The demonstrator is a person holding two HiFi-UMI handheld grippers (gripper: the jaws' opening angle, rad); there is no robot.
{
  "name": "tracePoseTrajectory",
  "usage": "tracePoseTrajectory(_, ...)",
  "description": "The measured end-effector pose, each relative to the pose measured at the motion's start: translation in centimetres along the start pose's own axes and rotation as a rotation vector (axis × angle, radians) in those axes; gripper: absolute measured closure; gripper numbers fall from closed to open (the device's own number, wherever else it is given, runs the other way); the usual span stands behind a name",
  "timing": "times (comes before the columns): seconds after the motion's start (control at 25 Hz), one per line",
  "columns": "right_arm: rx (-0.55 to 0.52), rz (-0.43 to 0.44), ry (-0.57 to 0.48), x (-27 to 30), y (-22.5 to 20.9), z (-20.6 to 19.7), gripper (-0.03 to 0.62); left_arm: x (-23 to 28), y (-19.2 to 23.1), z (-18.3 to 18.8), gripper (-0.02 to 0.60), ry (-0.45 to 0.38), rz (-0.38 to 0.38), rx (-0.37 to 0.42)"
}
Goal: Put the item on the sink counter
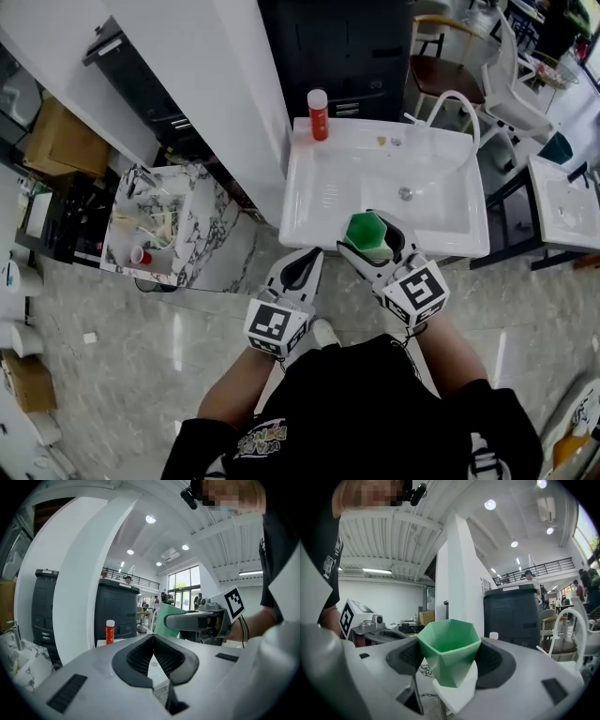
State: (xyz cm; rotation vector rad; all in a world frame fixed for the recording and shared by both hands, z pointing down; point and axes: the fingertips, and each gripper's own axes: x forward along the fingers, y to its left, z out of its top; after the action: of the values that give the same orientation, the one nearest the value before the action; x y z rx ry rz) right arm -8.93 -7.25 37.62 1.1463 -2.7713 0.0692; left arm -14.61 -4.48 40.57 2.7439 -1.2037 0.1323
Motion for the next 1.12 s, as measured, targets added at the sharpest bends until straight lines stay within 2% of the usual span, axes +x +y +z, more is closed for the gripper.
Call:
tracePoseTrajectory(0.24,-0.015,-0.003,-0.006,3.6,-0.3,0.7,0.227,0.6,3.0,0.1,0.568,-0.004,-0.008,-0.002)
tracePoseTrajectory(0.48,-0.035,0.006,0.003,5.4,-2.9,0.7,0.227,3.0,3.7,0.0,0.568,0.005,-0.011,-0.014)
tracePoseTrajectory(1.12,-0.029,0.114,0.053,12.1,-16.8,-2.5,0.227,15.6,5.3,-0.7,0.568,0.038,0.074,-0.062)
